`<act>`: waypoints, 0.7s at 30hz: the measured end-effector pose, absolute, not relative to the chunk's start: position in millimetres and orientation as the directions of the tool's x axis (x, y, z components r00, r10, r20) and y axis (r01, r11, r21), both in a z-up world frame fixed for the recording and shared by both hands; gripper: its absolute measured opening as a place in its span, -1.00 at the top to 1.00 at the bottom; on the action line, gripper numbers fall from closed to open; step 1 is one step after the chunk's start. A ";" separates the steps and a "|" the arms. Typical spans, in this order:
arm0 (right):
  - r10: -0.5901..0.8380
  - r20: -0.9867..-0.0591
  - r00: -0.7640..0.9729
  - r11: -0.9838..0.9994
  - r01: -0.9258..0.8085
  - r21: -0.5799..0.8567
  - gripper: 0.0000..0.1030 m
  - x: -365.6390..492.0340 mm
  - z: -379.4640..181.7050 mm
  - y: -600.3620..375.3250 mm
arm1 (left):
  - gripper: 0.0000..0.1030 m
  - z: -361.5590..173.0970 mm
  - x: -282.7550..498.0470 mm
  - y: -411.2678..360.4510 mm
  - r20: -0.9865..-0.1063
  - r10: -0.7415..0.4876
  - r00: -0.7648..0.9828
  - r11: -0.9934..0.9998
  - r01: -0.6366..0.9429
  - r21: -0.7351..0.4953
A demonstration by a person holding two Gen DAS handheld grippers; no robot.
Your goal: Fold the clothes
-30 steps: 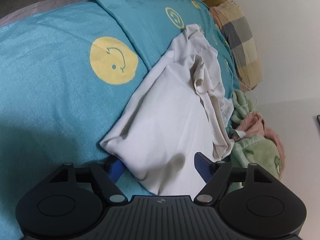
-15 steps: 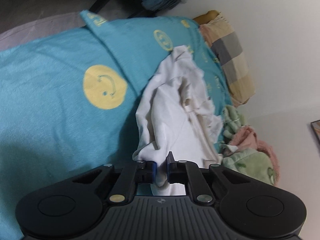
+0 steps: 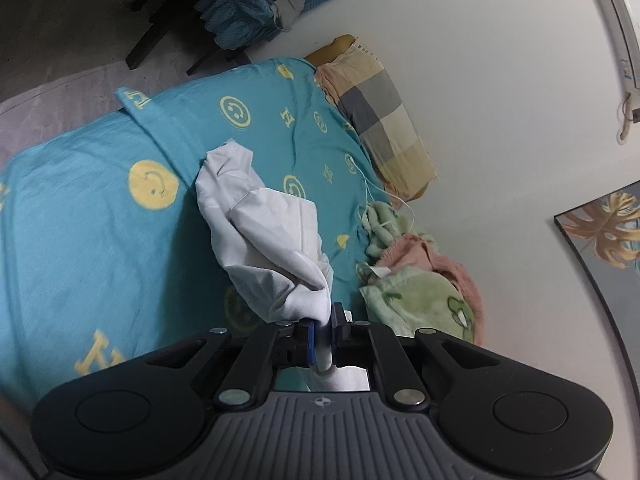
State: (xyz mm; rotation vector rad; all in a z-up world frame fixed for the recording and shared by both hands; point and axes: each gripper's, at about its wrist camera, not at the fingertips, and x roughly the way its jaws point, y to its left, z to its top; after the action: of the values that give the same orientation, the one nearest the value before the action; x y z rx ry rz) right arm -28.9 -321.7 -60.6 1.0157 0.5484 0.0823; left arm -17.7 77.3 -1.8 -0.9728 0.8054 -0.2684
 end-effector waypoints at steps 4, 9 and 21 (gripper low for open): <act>0.328 -0.392 0.859 0.532 0.175 0.828 0.83 -77.9 -50.9 -319.1 | 0.86 10.0 -63.5 84.7 -0.505 -0.537 0.676 0.561 -0.160 -0.812; 0.340 -0.392 0.855 0.516 0.180 0.838 0.83 -96.4 -43.1 -317.7 | 0.85 18.6 -80.5 90.3 -0.521 -0.529 0.670 0.558 -0.188 -0.808; 0.339 -0.453 0.825 0.499 0.251 0.830 0.82 56.4 -57.3 -324.6 | 0.83 -14.3 78.3 78.5 -0.568 -0.486 0.664 0.546 -0.277 -0.791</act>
State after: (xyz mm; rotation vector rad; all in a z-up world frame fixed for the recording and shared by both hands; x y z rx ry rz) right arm 56.4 -324.6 -57.3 1.0670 0.6287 0.0578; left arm 78.3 78.5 -14.3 -1.0196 0.8738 -0.1444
